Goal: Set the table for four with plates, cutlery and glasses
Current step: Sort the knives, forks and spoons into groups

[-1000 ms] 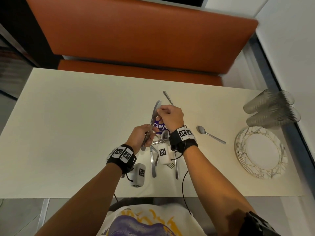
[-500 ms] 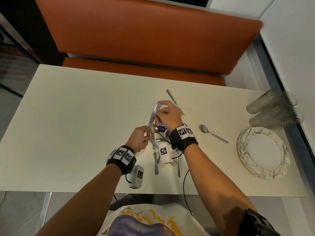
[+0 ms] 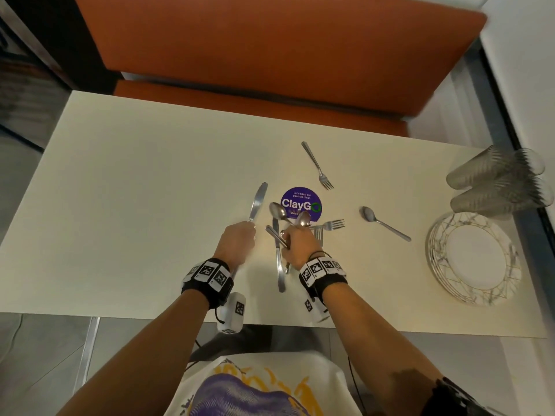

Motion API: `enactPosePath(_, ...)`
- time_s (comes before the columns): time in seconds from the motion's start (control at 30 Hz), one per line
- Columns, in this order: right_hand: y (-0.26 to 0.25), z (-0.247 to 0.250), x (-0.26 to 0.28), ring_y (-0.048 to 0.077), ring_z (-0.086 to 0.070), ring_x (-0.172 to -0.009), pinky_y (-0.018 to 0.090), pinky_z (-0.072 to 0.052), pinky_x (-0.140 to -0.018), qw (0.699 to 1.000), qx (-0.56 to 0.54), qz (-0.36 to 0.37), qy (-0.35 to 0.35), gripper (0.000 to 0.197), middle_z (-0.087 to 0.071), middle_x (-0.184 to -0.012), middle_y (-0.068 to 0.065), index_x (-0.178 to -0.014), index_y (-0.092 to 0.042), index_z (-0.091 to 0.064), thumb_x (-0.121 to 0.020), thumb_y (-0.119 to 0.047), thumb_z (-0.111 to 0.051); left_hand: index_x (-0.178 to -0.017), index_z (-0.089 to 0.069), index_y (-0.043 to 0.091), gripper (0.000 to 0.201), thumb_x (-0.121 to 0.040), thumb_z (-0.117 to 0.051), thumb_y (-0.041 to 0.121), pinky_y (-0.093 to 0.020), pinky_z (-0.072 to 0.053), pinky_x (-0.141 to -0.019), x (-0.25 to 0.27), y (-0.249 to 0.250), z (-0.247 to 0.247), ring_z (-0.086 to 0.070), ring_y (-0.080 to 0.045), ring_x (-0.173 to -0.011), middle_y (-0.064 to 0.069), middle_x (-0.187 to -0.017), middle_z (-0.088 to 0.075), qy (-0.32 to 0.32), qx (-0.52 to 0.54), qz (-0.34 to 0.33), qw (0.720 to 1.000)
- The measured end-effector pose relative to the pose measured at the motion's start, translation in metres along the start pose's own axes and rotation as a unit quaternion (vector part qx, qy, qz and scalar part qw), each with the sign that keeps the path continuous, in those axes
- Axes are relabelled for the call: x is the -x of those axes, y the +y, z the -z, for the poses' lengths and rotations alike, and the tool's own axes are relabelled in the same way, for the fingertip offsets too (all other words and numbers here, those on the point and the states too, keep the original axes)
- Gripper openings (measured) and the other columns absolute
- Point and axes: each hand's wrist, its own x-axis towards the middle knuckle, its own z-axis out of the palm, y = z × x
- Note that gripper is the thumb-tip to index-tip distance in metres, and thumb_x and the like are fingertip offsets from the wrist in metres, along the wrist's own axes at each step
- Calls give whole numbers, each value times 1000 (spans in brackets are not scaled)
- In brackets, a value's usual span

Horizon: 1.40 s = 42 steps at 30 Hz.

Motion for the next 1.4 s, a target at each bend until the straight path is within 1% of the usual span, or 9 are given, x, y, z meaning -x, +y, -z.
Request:
enactPosePath(0.1, 2, -2, 1, 19, -64, -83, 36, -58, -77, 1000, -8, 4, 6, 8, -62, -89, 0, -87, -18, -62, -86, -11, -65, -65, -43, 20, 29, -94, -46, 28, -21, -18, -41, 0, -5, 1, -20, -13, -42, 1, -56, -32, 1, -3, 3, 1000)
enactPosePath(0.27, 12, 3, -2, 20, -65, -83, 35, -59, -78, 995, -57, -24, 73, 39, -64, -96, 4, -120, -8, -50, -86, -5, -68, -68, -43, 21, 20, -87, -47, 25, -21, -18, -41, -1, -6, 1, -19, -13, -43, 0, -59, -32, -1, -2, 2, 1000)
enactPosePath(0.47, 7, 5, 4, 22, -59, -95, 37, -56, -84, 990, -4, 3, 141, 19, -63, -108, 7, -104, -14, -63, -88, -22, -69, -71, -49, 18, 29, -96, -40, 29, -19, -18, -38, -1, -6, 3, -20, -11, -40, 1, -60, -33, -5, 15, -8, 1000)
enactPosePath(0.6, -11, 3, 7, 19, -62, -96, 37, -58, -85, 995, 9, 10, 100, 17, -63, -106, 5, -95, -15, -69, -93, -32, -63, -65, -48, 19, 33, -95, -36, 24, -19, -19, -37, -1, -5, 4, -20, -12, -39, 1, -59, -33, -13, 17, -21, 1000)
enactPosePath(0.73, -28, -4, 10, 21, -65, -92, 39, -59, -82, 997, -2, -48, 62, 33, -65, -102, 5, -103, -12, -66, -89, -41, -69, -61, -47, 22, 33, -92, -36, 22, -19, -16, -38, 1, -4, 6, -20, -13, -40, 0, -61, -37, 4, 29, -15, 999)
enactPosePath(0.97, -48, -5, 9, 29, -65, -106, 38, -54, -88, 991, -24, -128, 3, 33, -65, -114, 14, -117, -4, -61, -99, -31, -57, -83, -48, 13, 17, -93, -37, 20, -20, -19, -37, 1, -7, 14, -24, -9, -36, 5, -54, -39, 32, 15, 4, 999)
enactPosePath(1.2, -62, -6, 15, 20, -63, -71, 29, -50, -58, 986, -61, -155, -11, 16, -67, -87, 6, -92, -9, -63, -85, -23, -62, -81, -53, 15, 23, -97, -38, 25, -19, -21, -35, -5, -11, 20, -25, -9, -36, 2, -59, -39, 40, 22, 28, 999)
enactPosePath(1.3, -66, -2, 17, 22, -60, -73, 30, -46, -59, 992, -36, -123, -17, 19, -64, -88, 7, -96, -8, -62, -88, -25, -59, -81, -54, 14, 26, -98, -39, 26, -18, -20, -36, -6, -10, 24, -24, -10, -37, 1, -59, -38, 39, 34, 34, 998)
enactPosePath(1.4, -65, 0, 15, 24, -65, -75, 34, -57, -66, 992, -57, -113, -6, 18, -67, -89, 10, -93, -7, -63, -86, -24, -60, -77, -54, 15, 28, -98, -38, 26, -19, -19, -36, -6, -8, 28, -24, -11, -38, 1, -59, -38, 35, 54, 40, 997)
